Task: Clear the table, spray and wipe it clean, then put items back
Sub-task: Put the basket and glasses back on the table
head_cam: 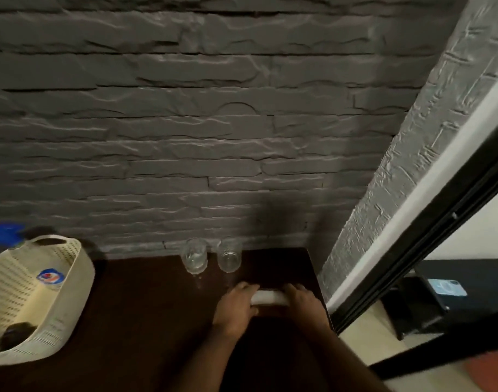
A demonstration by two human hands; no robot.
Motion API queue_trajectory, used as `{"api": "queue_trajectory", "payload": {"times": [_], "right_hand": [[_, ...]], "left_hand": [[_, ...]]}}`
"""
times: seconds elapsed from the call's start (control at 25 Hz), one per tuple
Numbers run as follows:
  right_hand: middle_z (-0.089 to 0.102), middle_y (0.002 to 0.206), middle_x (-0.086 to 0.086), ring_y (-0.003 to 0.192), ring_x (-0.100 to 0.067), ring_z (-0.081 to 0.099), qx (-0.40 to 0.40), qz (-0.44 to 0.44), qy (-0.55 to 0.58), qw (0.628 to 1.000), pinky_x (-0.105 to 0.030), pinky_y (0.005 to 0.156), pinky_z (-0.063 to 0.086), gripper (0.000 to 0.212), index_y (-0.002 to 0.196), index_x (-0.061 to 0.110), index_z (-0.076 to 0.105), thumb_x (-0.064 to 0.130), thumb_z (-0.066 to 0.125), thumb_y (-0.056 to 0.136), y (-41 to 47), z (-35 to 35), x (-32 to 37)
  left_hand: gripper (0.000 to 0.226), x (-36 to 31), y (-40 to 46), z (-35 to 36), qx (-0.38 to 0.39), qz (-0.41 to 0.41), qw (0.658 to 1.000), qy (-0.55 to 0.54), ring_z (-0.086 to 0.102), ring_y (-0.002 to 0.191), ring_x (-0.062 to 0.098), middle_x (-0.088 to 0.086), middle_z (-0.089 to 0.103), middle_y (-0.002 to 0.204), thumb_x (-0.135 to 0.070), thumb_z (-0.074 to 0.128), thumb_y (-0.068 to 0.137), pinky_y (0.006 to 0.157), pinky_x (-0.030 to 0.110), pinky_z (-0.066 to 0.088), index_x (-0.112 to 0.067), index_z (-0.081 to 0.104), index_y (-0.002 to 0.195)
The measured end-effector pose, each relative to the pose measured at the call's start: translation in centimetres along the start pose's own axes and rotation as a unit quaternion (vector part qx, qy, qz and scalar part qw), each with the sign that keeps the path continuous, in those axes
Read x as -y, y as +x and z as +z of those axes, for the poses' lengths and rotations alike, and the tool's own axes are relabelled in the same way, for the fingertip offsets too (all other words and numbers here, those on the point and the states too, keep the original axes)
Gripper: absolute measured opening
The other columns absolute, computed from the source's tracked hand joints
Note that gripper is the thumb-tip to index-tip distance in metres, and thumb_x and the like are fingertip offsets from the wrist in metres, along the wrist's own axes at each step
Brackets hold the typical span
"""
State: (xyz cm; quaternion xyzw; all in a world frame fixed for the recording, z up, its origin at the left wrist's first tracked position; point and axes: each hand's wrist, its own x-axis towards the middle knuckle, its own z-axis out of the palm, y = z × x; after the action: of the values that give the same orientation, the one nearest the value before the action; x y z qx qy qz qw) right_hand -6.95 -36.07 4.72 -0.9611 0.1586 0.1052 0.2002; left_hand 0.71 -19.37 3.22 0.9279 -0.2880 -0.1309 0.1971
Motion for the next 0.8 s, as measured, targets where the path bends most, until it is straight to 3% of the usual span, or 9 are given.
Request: {"api": "queue_trajectory", "payload": {"times": [0.16,0.44,0.6,0.8], "right_hand": [[0.055,0.129,0.002,0.110,-0.019,0.059,0.011,0.000,0.001,1.000,-0.034,0.090,0.049,0.049,0.133,0.033,0.047,0.049,0.053,0.087,5.5,-1.1,-2.9],[0.051,0.141,-0.005,0.124,-0.025,0.053,0.007,-0.024,-0.024,0.999,-0.038,0.100,0.044,0.050,0.141,0.026,0.043,0.021,0.047,0.091,15.2,-1.7,-7.3],[0.046,0.146,-0.005,0.130,-0.024,0.047,0.018,-0.032,-0.032,0.999,-0.036,0.107,0.037,0.051,0.144,0.024,0.038,0.022,0.046,0.094,17.9,-1.4,-8.9],[0.049,0.144,-0.003,0.129,-0.021,0.048,0.007,-0.047,-0.013,0.999,-0.033,0.107,0.036,0.058,0.143,0.020,0.042,0.031,0.061,0.089,19.6,-1.4,-9.8]], "left_hand": [[0.061,-0.9,6.0,1.5,0.000,-0.021,1.000,-0.020,0.048,0.123,0.012,-0.009,0.046,0.138,-0.029,0.067,0.085,0.104,0.025,0.036,-0.034,0.041,0.140],[0.061,-1.8,14.8,3.6,-0.012,-0.075,0.997,-0.032,0.049,0.126,0.020,-0.001,0.050,0.140,-0.022,0.067,0.085,0.105,0.028,0.037,-0.029,0.043,0.141],[0.059,-1.9,17.4,4.2,-0.012,-0.088,0.996,-0.007,0.051,0.124,0.022,0.002,0.053,0.138,-0.022,0.066,0.086,0.103,0.029,0.037,-0.028,0.043,0.140],[0.057,-1.8,19.1,4.7,-0.011,-0.103,0.995,0.003,0.055,0.119,0.022,0.002,0.058,0.132,-0.024,0.068,0.084,0.101,0.030,0.040,-0.027,0.047,0.137]]}}
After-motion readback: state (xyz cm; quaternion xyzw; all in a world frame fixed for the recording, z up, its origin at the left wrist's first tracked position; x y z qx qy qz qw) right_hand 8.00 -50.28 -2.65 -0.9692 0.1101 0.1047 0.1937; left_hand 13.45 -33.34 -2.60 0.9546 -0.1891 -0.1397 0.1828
